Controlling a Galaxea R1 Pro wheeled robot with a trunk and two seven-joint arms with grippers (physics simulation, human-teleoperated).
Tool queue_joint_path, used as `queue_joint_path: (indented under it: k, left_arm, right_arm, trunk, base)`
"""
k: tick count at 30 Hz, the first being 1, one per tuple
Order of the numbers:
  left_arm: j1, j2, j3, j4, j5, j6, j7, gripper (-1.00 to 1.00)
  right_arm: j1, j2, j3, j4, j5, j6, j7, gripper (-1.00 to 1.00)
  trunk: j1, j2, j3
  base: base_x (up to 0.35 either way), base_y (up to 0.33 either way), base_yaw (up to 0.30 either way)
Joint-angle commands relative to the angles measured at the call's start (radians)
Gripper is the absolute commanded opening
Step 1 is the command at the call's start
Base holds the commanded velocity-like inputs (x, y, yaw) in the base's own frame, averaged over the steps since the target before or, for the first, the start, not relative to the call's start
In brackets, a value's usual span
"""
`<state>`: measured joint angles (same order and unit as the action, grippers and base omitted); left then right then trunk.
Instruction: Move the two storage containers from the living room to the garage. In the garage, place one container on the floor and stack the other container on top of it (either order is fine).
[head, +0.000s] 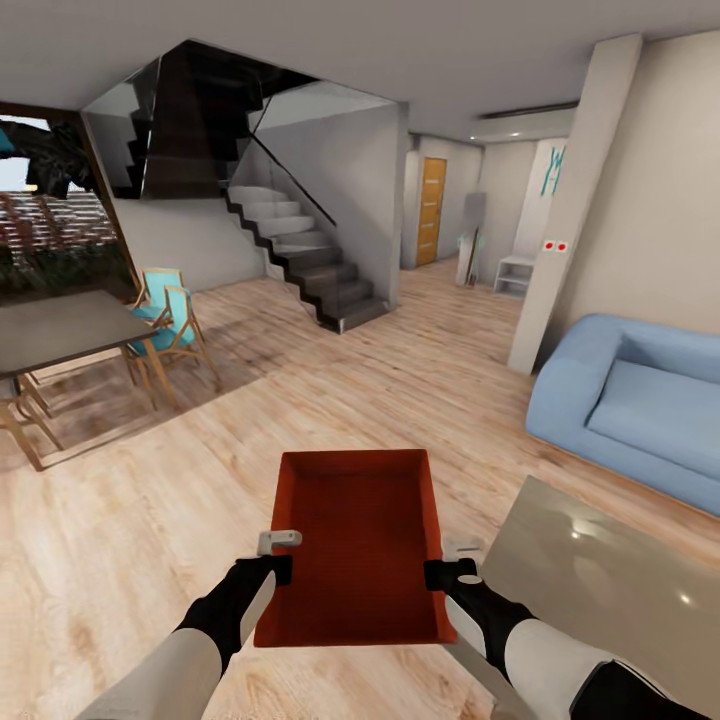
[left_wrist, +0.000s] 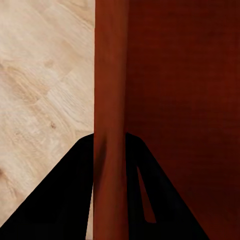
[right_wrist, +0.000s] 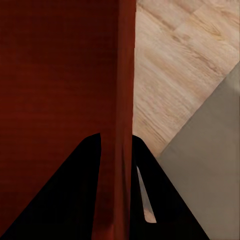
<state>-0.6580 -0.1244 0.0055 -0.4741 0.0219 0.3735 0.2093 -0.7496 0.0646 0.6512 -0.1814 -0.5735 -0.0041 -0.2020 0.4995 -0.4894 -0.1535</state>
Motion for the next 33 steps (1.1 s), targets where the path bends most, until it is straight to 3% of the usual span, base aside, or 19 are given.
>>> queue_joint_path:
  k: [1, 13, 19, 33]
  left_arm:
    - [0.0, 0.012, -0.001, 0.023, -0.013, 0.009, 0.009, -1.0]
    - [0.0, 0.012, -0.001, 0.023, -0.013, 0.009, 0.009, -1.0]
    - [0.0, 0.012, -0.001, 0.023, -0.013, 0.008, 0.004, -1.0]
    - [0.0, 0.013, -0.008, -0.015, -0.011, 0.008, 0.001, -1.0]
  right_arm:
    - [-0.002, -0.009, -0.035, -0.003, 0.014, -0.011, -0.033, -1.0]
    - [-0.002, -0.009, -0.035, -0.003, 0.014, -0.011, -0.032, -1.0]
    - [-0.002, -0.009, -0.035, -0.003, 0.014, -0.011, -0.031, -1.0]
    - [-0.002, -0.009, -0.035, -0.003, 0.014, -0.011, -0.031, -1.0]
  trunk:
    - [0.0, -0.002, -0.002]
    - [0.0, -0.002, -0.002]
    - [0.0, -0.002, -0.002]
    - [0.0, -0.002, -0.002]
  base:
    - [0.0, 0.0, 0.273]
    - [0.0, 0.0, 0.269]
    - [0.04, 0.0, 0.053]
    - [0.302, 0.0, 0.001]
